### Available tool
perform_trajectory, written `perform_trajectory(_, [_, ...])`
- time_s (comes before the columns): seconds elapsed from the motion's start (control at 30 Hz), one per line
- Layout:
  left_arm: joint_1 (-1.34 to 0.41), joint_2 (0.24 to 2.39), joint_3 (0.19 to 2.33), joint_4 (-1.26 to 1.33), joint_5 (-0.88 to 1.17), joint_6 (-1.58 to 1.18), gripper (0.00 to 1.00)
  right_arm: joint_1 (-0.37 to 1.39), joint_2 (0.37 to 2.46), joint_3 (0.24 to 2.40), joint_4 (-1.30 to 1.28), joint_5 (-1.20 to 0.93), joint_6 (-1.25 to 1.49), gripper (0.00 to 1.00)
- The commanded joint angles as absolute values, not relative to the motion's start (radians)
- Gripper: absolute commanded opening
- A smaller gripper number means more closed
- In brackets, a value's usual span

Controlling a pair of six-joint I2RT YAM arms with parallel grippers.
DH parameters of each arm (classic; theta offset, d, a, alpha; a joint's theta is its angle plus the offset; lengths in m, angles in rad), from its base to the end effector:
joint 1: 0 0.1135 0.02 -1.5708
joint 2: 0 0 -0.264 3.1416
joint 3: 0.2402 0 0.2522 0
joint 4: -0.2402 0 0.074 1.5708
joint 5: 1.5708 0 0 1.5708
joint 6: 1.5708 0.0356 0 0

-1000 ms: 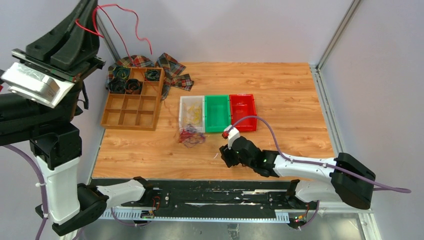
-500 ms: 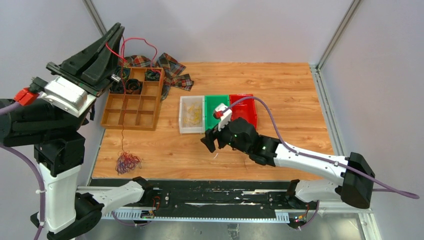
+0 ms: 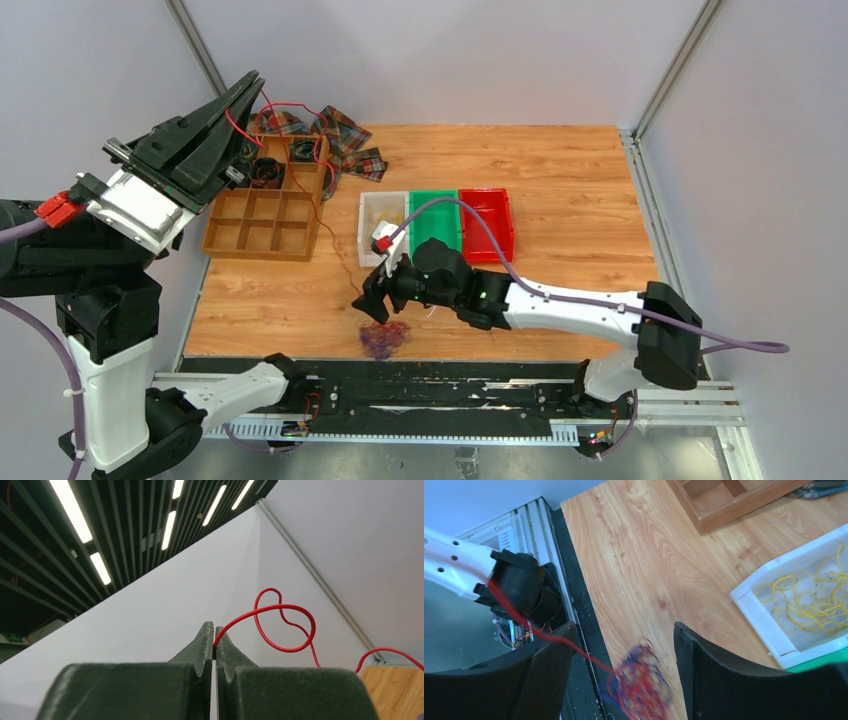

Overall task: Untangle the cables
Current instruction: Untie the cable.

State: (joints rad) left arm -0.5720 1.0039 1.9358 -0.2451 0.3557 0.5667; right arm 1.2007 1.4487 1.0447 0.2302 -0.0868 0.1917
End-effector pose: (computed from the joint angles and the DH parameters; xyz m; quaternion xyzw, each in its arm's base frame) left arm 0.0430 -0.0425 0.6367 0.3616 0.2684 -0.0780 0.8894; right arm 0.1217 0.3223 0.3155 -0.3942 0.6563 0.4375 0.4716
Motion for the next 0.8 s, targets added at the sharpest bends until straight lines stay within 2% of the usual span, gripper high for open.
perform_trajectory(0.0, [-0.572, 0.996, 1.933, -0.279, 0.403, 0.554, 0.01, 1.192, 1.521, 1.087, 0.248, -0.119, 0.269, 0.67])
perform_trajectory(0.23, [-0.572, 0.999, 1.927, -0.311, 0.451, 0.534, 0.01, 1.108, 1.628, 1.104, 0.142, -0.145, 0.421, 0.33])
perform_trajectory(0.33, [-0.572, 0.991, 1.914, -0.337, 0.448, 0.551, 0.01, 1.1, 1.63, 1.091, 0.112, -0.13, 0.435, 0.28])
perform_trajectory(0.4, [-0.572, 0.977, 1.892, -0.359, 0.441, 0.58, 0.01, 1.098, 1.615, 1.071, 0.101, -0.118, 0.431, 0.32])
perform_trajectory(0.43, [-0.572, 0.971, 1.882, -0.38, 0.439, 0.604, 0.01, 1.096, 1.605, 1.058, 0.095, -0.113, 0.429, 0.37])
perform_trajectory(0.5, [-0.572, 0.963, 1.871, -0.444, 0.423, 0.67, 0.01, 1.091, 1.573, 1.026, 0.089, -0.097, 0.421, 0.54])
perform_trajectory(0.57, [-0.572, 0.947, 1.839, -0.477, 0.361, 0.704, 0.01, 1.088, 1.537, 0.992, 0.09, -0.085, 0.403, 0.65])
perform_trajectory(0.77, [-0.572, 0.836, 1.685, -0.587, 0.279, 0.938, 0.01, 1.083, 1.478, 0.942, 0.075, -0.058, 0.295, 0.69])
